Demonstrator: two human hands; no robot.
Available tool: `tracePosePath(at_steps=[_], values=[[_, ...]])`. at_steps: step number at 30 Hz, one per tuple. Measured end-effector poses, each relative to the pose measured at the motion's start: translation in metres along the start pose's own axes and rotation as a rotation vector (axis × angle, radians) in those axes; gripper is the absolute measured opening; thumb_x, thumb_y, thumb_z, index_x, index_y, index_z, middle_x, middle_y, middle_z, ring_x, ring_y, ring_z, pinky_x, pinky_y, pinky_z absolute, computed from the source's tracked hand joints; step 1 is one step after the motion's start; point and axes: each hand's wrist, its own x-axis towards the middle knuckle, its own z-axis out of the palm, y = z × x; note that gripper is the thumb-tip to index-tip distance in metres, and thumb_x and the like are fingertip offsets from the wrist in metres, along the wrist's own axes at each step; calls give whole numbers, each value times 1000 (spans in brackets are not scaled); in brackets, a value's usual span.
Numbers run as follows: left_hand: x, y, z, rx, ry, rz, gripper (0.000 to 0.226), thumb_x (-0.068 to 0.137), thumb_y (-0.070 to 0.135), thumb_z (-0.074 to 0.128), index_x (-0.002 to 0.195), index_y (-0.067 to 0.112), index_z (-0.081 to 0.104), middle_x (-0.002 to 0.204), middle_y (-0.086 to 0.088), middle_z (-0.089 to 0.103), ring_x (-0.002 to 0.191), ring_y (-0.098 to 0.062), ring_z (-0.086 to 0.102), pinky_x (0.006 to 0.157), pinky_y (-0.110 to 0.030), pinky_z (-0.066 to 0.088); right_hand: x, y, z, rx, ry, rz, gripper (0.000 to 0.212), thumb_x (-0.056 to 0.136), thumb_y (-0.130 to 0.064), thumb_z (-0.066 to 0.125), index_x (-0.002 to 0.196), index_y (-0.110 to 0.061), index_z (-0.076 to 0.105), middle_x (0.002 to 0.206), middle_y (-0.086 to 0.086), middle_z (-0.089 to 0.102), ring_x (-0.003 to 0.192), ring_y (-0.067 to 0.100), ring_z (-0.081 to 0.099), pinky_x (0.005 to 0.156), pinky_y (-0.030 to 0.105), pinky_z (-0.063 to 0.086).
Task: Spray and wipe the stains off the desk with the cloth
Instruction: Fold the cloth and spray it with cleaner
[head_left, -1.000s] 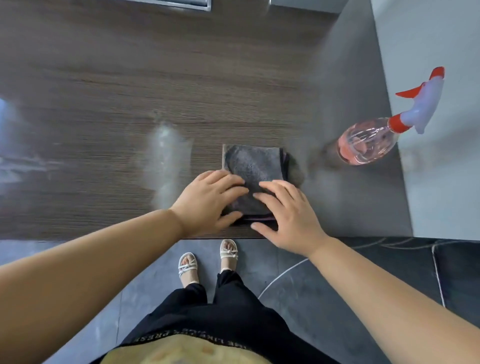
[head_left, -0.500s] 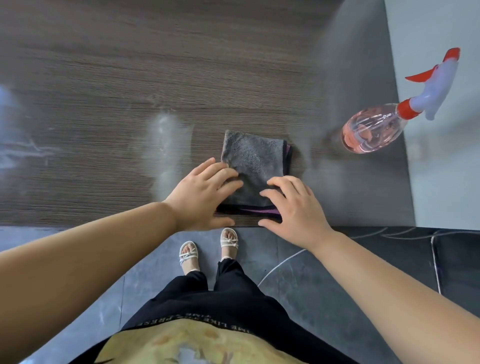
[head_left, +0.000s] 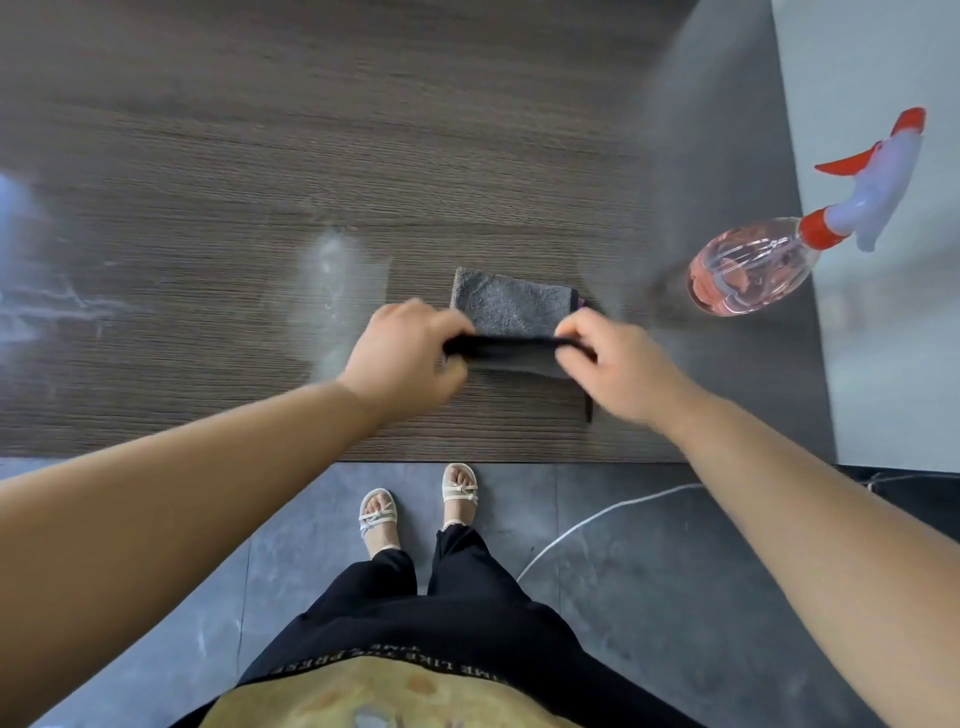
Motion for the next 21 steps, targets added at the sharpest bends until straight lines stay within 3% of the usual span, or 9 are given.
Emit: tracePosePath(at_steps=[3, 5, 7, 9, 11, 13, 16, 19, 21], values=[[44, 0, -8, -186, 53, -359, 35, 83, 28, 51, 116, 18, 56, 102, -9, 66, 97, -31, 58, 82, -36, 47, 36, 7, -14, 68, 108, 154, 22, 93, -25, 56, 115, -21, 60, 102, -3, 64, 91, 18, 55, 78, 29, 41], [63, 0, -7, -147, 36, -446, 40, 87, 24, 54, 127, 19, 48, 120, -6, 58, 112, -30, 51, 89, -38, 44, 51, 7, -16, -49, 209, 160, 32, 89, -21, 61, 120, -20, 58, 115, 1, 59, 106, 24, 52, 87, 35, 43], [65, 1, -1, -1, 41, -381, 46, 87, 20, 55, 132, 19, 45, 130, -7, 48, 119, -31, 42, 93, -41, 43, 52, 7, -10, -186, 294, 54, 32, 83, -15, 66, 114, -17, 63, 115, 6, 58, 107, 32, 50, 88, 42, 44], [51, 4, 7, 149, 121, -133, 40, 83, 18, 52, 123, 16, 55, 123, -9, 53, 111, -35, 48, 86, -45, 48, 42, 6, 3, -306, 367, -150, 20, 78, -14, 67, 97, -16, 71, 103, 4, 63, 97, 32, 54, 81, 40, 44], [31, 4, 19, 248, 132, 70, 40, 81, 26, 46, 115, 14, 63, 118, -9, 60, 105, -36, 56, 84, -45, 51, 29, 14, 22, -400, 325, -265, 20, 79, -21, 66, 97, -17, 73, 104, 0, 68, 97, 29, 56, 82, 41, 44], [11, 3, 30, 313, -105, 49, 52, 88, 39, 41, 135, 17, 50, 142, -8, 46, 128, -33, 44, 102, -46, 39, 21, 22, 36, -373, 208, -238, 31, 83, -26, 60, 111, -15, 69, 116, 2, 65, 106, 28, 54, 82, 44, 49], [5, 2, 33, 362, -357, -68, 69, 95, 52, 30, 151, 22, 3, 159, 0, -3, 147, -22, -3, 118, -44, 2, 16, 26, 41, -302, 172, -193, 38, 86, -26, 56, 121, -12, 64, 124, 5, 61, 109, 29, 50, 84, 43, 53], [34, 5, 22, 498, -337, -10, 65, 96, 54, 16, 151, 23, 2, 159, 2, -9, 146, -22, -12, 117, -49, -6, 0, 9, 48, -298, 196, -74, 47, 81, -22, 70, 125, -9, 61, 124, 9, 61, 103, 32, 55, 75, 39, 54], [58, 8, 13, 591, -350, 44, 58, 98, 49, 12, 151, 25, 6, 159, 1, -8, 145, -24, -13, 116, -52, -7, -10, -9, 52, -238, 174, -20, 53, 83, -27, 69, 132, -11, 56, 130, 11, 56, 110, 33, 52, 80, 40, 51]])
